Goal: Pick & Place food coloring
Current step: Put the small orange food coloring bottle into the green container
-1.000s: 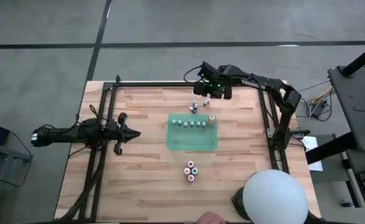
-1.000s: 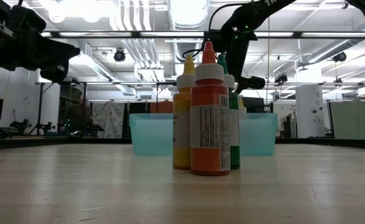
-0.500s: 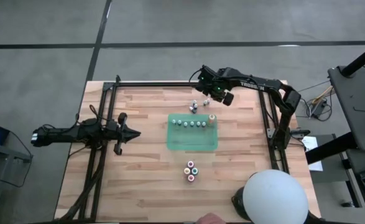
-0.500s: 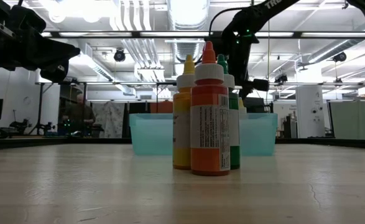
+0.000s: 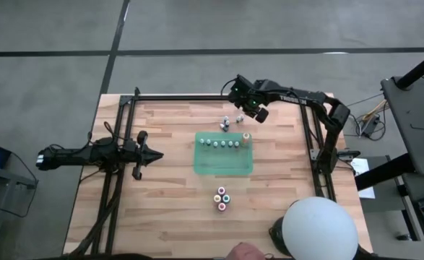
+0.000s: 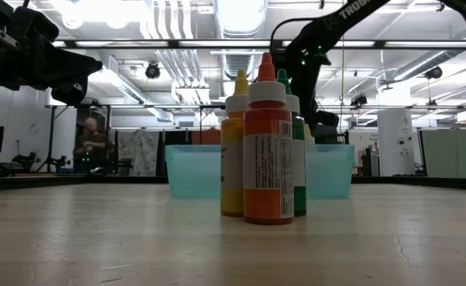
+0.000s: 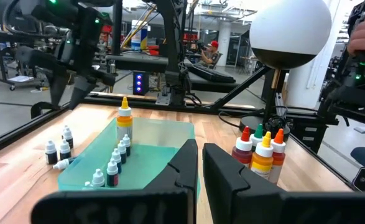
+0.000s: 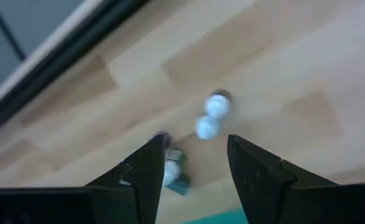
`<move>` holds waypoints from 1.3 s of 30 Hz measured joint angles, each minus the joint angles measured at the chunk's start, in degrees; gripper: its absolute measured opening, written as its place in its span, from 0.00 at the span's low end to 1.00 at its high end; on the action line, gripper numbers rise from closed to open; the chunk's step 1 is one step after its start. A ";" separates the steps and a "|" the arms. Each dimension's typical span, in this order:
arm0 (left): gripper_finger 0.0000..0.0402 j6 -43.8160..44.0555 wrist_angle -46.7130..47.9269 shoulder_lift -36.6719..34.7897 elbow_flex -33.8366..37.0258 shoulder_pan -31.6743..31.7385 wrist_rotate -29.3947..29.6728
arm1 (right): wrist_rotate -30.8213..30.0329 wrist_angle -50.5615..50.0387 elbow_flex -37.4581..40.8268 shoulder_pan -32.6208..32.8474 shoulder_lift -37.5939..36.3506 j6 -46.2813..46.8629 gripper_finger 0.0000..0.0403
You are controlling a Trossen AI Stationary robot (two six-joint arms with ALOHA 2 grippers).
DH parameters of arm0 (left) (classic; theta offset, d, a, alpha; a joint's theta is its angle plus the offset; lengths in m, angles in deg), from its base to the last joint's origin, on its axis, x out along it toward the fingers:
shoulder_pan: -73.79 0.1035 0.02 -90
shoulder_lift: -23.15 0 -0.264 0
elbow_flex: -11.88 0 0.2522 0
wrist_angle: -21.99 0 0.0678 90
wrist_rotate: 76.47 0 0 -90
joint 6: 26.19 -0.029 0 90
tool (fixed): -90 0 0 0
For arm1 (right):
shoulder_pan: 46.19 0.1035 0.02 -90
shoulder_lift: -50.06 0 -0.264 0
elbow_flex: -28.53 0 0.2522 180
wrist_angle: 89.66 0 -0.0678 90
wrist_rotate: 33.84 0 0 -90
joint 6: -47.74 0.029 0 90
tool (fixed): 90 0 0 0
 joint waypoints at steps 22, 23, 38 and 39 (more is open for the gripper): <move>0.00 -0.01 0.00 0.01 -0.01 0.04 0.02 | 1.46 -0.25 0.05 -2.32 0.11 4.78 0.58; 0.00 -0.02 -0.02 0.02 0.00 0.04 0.02 | 1.44 -0.28 0.14 -2.32 0.12 5.86 0.59; 0.00 0.00 -0.02 0.00 0.00 0.02 0.00 | 3.32 0.02 -3.20 -2.65 5.54 4.41 0.61; 0.00 -0.02 -0.02 0.02 0.00 0.02 0.02 | 3.34 0.09 -3.70 -2.65 5.90 4.37 0.61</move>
